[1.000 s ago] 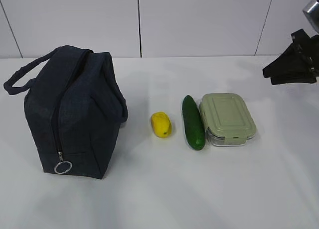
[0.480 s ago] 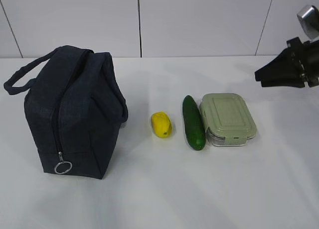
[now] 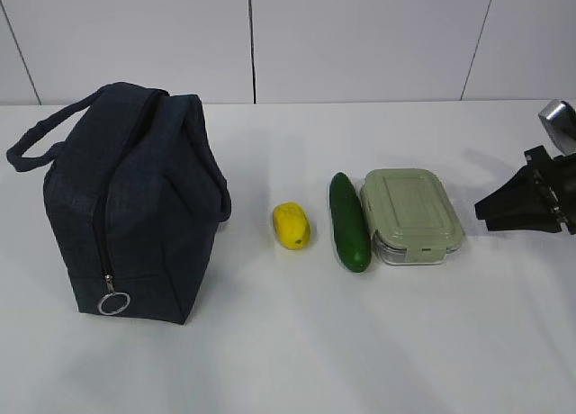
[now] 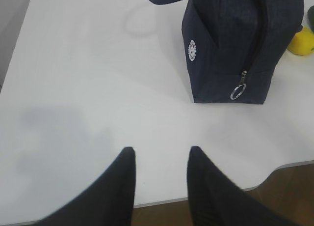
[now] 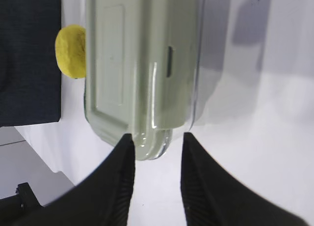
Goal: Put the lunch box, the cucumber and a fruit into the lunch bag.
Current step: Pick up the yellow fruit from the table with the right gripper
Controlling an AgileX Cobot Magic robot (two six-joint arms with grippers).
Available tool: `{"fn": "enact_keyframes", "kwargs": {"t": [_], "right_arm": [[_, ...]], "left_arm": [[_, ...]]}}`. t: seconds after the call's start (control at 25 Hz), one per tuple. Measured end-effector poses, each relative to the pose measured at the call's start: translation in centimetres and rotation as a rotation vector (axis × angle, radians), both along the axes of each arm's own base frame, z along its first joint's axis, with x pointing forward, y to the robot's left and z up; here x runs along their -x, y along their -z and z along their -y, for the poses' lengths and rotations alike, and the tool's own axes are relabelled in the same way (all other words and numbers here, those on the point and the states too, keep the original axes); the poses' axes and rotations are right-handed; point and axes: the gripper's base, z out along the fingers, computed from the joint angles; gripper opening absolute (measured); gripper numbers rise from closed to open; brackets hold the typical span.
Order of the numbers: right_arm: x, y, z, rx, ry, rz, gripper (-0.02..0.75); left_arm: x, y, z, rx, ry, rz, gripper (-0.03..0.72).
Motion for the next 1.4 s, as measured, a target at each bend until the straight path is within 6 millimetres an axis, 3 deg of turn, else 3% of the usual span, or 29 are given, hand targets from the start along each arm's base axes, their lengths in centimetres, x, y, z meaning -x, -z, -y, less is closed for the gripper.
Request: {"fn": "enact_keyframes", "kwargs": {"t": [0.28,0.4,1.28,1.4], "right_arm": [[-0.4,4.1,0.0,-0.055,0.010,-0.054,0.242],[-0.6,4.6,0.0,-0.072,0.019,-0.044,0.242],[-1.7,3.7,0.2,-0.121,0.115,-0.072,0.244],[-1.7,3.7,0.2,-0.121,0.115,-0.072,0.309]], "left_arm": [[0.0,0.0,0.0,0.000,0.000,0.000,0.239],[0.0,0.0,0.0,0.000,0.000,0.000,0.238],[0.0,0.0,0.0,0.000,0.002,0.000,0.238],[0.0,0.0,0.0,0.000,0.002,0.000,0.238]]}}
